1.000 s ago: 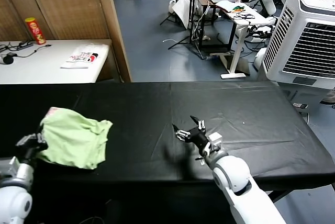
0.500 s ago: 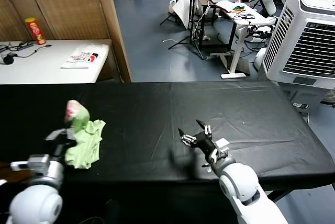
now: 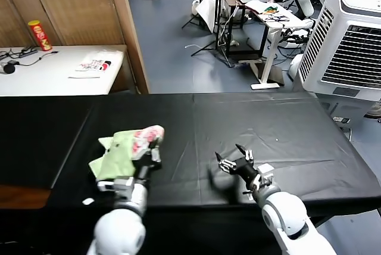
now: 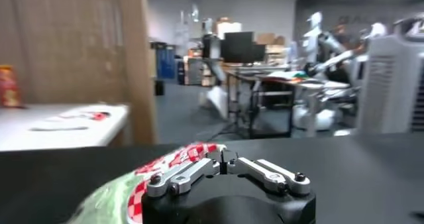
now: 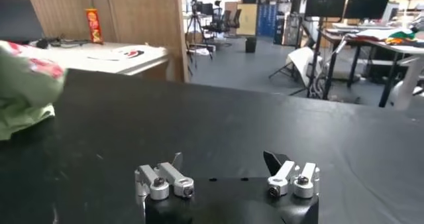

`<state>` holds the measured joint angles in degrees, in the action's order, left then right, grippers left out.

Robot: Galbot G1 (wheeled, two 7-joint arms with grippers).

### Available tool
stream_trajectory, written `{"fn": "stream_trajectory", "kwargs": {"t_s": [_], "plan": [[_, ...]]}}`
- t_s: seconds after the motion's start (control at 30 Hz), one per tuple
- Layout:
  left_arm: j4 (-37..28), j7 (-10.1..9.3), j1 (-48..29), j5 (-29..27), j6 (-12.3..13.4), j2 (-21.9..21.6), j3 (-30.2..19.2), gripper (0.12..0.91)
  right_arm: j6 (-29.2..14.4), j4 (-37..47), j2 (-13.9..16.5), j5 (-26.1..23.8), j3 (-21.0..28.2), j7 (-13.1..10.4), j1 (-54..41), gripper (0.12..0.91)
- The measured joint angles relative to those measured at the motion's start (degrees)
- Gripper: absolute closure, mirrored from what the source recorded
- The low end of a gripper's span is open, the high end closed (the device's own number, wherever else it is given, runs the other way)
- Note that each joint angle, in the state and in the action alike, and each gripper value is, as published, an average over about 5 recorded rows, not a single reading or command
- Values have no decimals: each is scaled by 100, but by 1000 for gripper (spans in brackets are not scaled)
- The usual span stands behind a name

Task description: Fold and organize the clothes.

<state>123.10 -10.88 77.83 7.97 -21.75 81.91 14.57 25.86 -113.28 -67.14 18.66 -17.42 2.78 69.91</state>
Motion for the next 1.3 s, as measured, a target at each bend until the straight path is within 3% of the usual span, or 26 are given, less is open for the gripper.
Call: {"fn": "stream_trajectory", "kwargs": {"t_s": [0.1, 0.17, 0.37, 0.47, 0.53, 0.8, 1.03, 1.13, 1.3], "plan": [[-102, 210, 0, -327, 4, 232, -266, 873, 63, -43, 40, 85, 44, 11, 27, 227], [-120, 359, 22, -503, 27, 299, -369, 804, 107, -79, 103, 163, 69, 24, 53, 227], [-54, 727, 155, -608, 228, 288, -391, 472, 326, -106, 305, 658, 189, -21, -5, 227], [36, 776, 241, -548, 345, 211, -262, 319, 508, -30, 290, 1065, 293, -217, -150, 227], [90, 770, 314, -512, 419, 144, -123, 259, 616, 59, 229, 1342, 366, -385, -287, 227], [226, 738, 722, -476, 681, -6, 591, 232, 900, 753, -433, 2781, 664, -1071, -1060, 227], [282, 730, 1097, -462, 825, 99, 1124, 232, 994, 1369, -941, 3650, 780, -1531, -1582, 241], [309, 726, 1205, -412, 854, 120, 1273, 232, 1014, 1551, -1058, 3873, 794, -1636, -1697, 329], [329, 714, 1312, -357, 892, 147, 1417, 232, 1018, 1713, -1109, 3951, 790, -1654, -1768, 603]]}}
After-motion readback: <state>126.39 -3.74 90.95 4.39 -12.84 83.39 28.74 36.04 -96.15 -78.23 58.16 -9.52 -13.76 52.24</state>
